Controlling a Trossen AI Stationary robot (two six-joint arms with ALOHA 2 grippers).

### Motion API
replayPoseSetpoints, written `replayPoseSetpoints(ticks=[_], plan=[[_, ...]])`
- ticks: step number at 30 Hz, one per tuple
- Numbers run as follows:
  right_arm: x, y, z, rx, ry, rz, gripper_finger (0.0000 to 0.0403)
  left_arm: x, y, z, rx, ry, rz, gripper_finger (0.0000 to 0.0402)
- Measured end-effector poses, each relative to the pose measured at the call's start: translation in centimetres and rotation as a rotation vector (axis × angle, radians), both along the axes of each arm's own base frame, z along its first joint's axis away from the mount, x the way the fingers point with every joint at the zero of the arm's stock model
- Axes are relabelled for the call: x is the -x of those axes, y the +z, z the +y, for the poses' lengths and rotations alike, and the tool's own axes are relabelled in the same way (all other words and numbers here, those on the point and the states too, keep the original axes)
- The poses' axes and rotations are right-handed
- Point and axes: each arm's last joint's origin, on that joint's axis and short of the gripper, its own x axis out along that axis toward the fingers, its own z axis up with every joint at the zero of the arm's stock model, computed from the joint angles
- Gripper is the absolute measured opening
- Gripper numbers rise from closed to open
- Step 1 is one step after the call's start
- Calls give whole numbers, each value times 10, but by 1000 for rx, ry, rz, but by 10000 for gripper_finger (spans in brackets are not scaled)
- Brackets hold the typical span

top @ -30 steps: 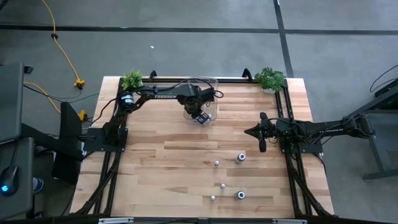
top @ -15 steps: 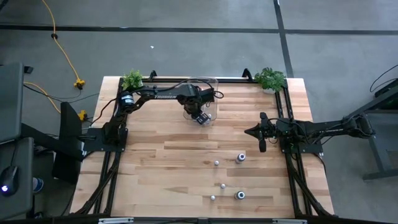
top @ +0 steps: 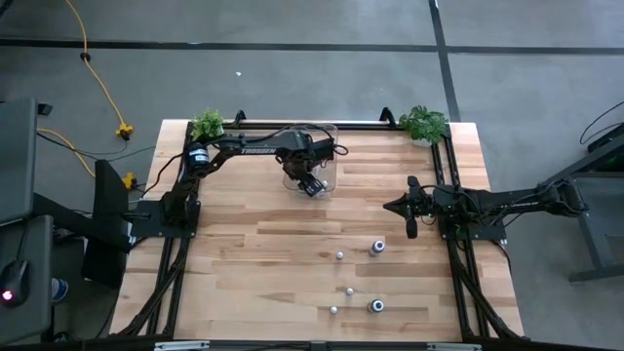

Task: Pick & Place food coloring
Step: Put the small purple food coloring into the transparent bin

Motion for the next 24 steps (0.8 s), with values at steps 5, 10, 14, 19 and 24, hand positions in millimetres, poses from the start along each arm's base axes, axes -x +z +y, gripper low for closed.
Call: replayPoseSetpoints(ticks=[5,10,14,19,24], plan=[[0,0,0,0,0,0,0,1,20,0,-21,1,-60,184],[0,0,0,0,0,0,0,4,42,-1,-38,1,-114,184],[0,0,0,0,0,0,0,10,64,-3,-54,1,-165,184],[0,0,0,0,0,0,0,20,95,-7,-80,0,-248,184],[0,0,0,0,0,0,0,30,123,-23,-97,-34,-327,184]])
